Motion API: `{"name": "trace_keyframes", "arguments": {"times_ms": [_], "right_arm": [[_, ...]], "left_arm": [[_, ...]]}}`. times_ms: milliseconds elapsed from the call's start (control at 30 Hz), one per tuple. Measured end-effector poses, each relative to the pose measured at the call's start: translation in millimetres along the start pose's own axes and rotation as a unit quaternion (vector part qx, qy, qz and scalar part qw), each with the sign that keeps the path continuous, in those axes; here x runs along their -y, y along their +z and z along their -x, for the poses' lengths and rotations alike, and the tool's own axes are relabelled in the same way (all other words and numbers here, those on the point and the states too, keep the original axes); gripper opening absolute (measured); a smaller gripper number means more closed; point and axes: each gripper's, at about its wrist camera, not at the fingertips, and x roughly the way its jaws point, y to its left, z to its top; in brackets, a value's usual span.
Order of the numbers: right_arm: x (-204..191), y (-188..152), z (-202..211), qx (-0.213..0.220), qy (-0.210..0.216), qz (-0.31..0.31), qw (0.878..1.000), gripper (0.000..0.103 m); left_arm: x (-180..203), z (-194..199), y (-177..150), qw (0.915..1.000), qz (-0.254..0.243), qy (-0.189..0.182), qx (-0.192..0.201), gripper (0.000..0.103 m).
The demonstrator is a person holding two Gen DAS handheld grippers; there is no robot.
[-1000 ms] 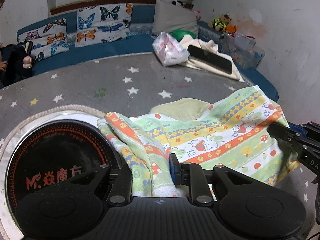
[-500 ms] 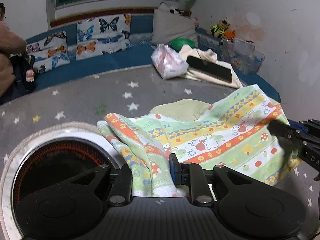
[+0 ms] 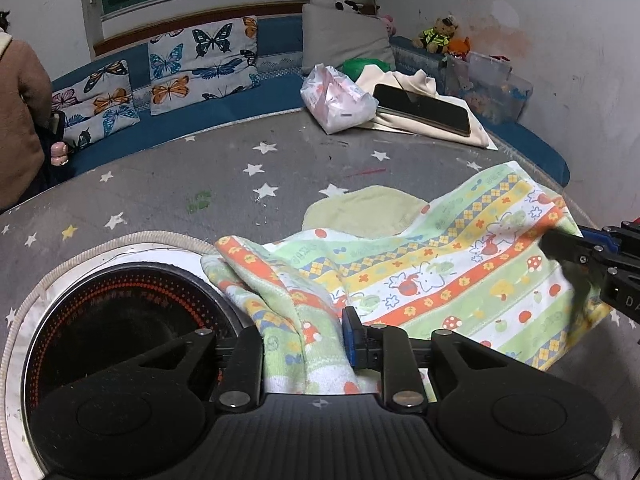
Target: Fold clothes
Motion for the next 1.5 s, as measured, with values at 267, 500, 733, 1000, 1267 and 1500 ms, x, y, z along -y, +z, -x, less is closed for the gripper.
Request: {"name": "trace_keyframes", "arguments": {"times_ms": [267,500,733,1000,1267,1500], "right_arm": [[7.6,-10.6,-8.4,-0.027,-0.006,-0.015,1.0,0.012],[11.4,-15.9,-11.6,-0.036,-0.019,-0.018,0.999,0.019],[9.5,-15.2,-7.5,-0.029,-0.029,-0.013,0.999,0.048],[-16.2,-12.9,-2.1,-0.015,-0.008,0.021,1.0,0.082],[-47.2,-24.6,-14.0,-0.038,0.025,0.049,0.998,0.094],[-69.4,-38.2,-21.8,-0.061,0.039,0.06,0.996,0.103]], "left_arm": [[-0.7,-5.4,-6.0,0.9999,-0.002,0.007,-0.01,0.033],[-2.3,-7.6,-10.1,0.9998,-0.001,0.015,-0.014,0.043],[-1.8,-7.8,-13.9,0.9996,-0.003,0.021,-0.017,0.053],[-4.0,-5.4,-21.2,0.9994,-0.006,0.029,-0.02,0.061],[-7.7,-0.1,-29.2,0.9989,-0.014,0.037,-0.025,0.067],[-15.8,5.9,-38.8,0.9984,-0.02,0.046,-0.026,0.069]]}}
